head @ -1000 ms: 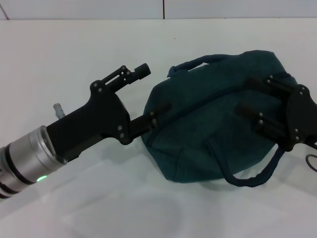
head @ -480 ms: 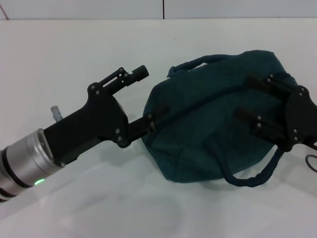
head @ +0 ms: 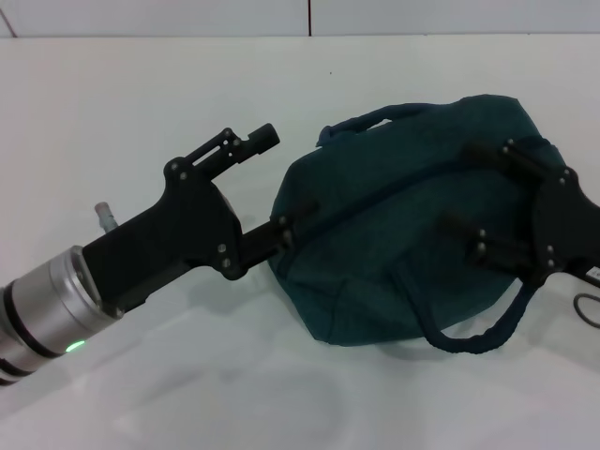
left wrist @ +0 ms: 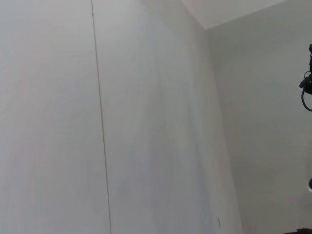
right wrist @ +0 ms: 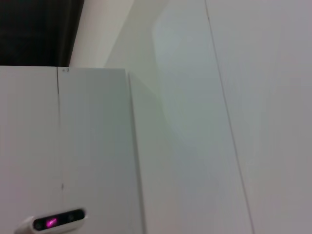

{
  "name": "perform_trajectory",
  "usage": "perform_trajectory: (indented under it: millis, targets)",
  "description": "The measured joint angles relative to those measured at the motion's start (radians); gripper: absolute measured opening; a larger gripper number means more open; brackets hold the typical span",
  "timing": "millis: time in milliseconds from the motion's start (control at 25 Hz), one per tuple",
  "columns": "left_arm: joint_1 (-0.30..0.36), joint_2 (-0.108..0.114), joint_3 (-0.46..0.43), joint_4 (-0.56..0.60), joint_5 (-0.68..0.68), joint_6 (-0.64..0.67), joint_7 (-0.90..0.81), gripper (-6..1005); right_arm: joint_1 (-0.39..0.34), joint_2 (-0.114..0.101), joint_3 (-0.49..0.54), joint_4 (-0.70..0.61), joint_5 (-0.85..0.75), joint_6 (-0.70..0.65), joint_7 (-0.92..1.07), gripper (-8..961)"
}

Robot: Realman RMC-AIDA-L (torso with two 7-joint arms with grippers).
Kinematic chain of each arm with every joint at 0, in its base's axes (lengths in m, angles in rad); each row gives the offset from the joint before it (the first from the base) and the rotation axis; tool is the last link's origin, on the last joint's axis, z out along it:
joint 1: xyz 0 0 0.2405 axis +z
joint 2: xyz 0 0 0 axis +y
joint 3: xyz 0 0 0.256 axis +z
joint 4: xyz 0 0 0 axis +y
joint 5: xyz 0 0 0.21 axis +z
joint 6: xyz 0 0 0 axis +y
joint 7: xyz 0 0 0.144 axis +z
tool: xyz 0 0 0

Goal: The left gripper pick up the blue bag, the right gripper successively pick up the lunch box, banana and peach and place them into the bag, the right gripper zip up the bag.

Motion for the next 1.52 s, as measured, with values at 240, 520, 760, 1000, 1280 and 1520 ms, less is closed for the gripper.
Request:
perform_trajectory:
  millis: [240, 520, 760, 1000, 1280, 1520]
  targets:
    - [0.015, 0.006, 0.006, -0.001, 0.02, 0.006, 0.02, 665, 0.002, -0.011, -0.008, -0.007, -0.053, -0.006, 0.004, 842]
    - [0.018, 0.011, 0.008, 0.003, 0.053, 0.052, 0.06, 657, -0.044, -0.024, -0.007, -0.094, -0.068, -0.041, 0.01, 841]
    - [0.019, 0.008, 0.0, 0.0, 0.066, 0.047, 0.062, 650, -0.039, -0.025, -0.001, -0.098, -0.114, -0.025, 0.011, 841]
    - [0.027, 0.006, -0.001, -0.002, 0.063, 0.042, 0.064, 483, -0.041, -0.021, 0.0, -0.1, -0.116, -0.012, 0.011, 841]
    - [0.026, 0.004, -0.002, -0.013, 0.063, 0.039, 0.067, 489, -0.048, -0.017, 0.0, -0.096, -0.113, -0.004, 0.011, 841]
    - [0.019, 0.004, -0.002, -0.013, 0.063, 0.037, 0.068, 489, -0.05, -0.017, 0.0, -0.098, -0.109, -0.004, 0.007, 841]
